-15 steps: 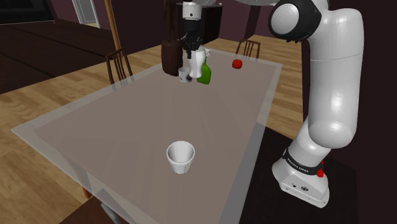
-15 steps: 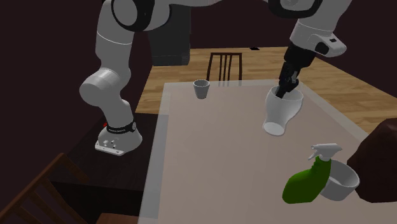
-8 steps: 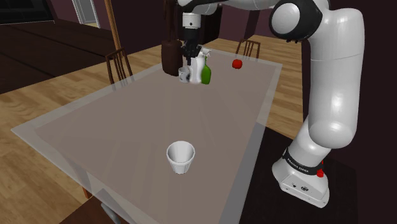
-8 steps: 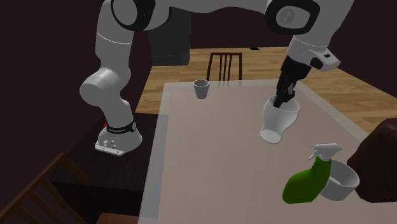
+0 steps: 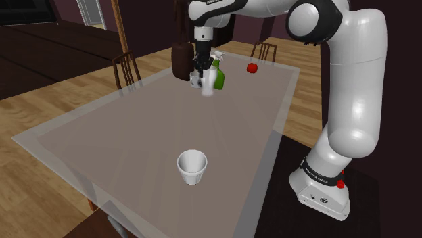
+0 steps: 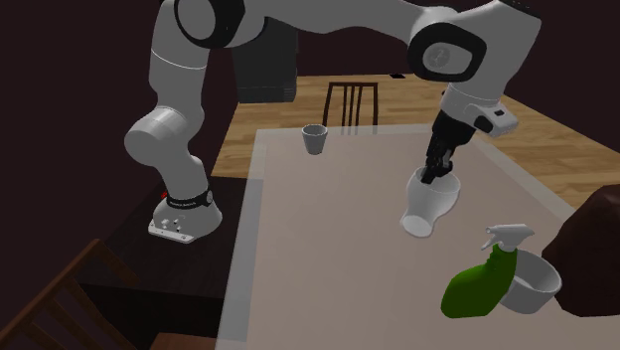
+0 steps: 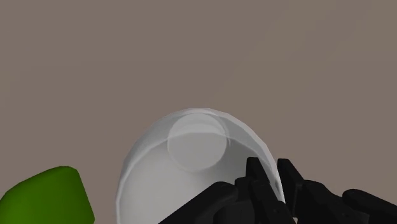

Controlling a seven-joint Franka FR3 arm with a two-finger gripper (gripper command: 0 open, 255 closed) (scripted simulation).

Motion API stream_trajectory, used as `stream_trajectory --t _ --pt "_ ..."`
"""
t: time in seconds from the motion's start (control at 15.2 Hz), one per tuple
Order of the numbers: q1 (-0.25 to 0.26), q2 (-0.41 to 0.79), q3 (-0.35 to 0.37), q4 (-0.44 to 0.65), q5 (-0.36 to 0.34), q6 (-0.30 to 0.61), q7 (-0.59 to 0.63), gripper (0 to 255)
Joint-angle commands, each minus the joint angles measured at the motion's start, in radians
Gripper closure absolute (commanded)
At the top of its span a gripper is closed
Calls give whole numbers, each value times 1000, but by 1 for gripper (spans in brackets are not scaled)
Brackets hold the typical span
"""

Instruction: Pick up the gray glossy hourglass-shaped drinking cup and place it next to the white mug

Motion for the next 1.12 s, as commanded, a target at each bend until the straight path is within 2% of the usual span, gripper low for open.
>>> stream_trajectory --t 0.0,0.46,0.92,0.99,1.06 --pt "1 6 1 -17 2 24 -2 255" --pt "3 28 4 -77 8 104 -13 255" --pt "3 28 4 -77 8 104 -13 255" --pt "3 28 4 -76 8 104 -13 0" --pt "3 28 4 -76 8 104 -13 0"
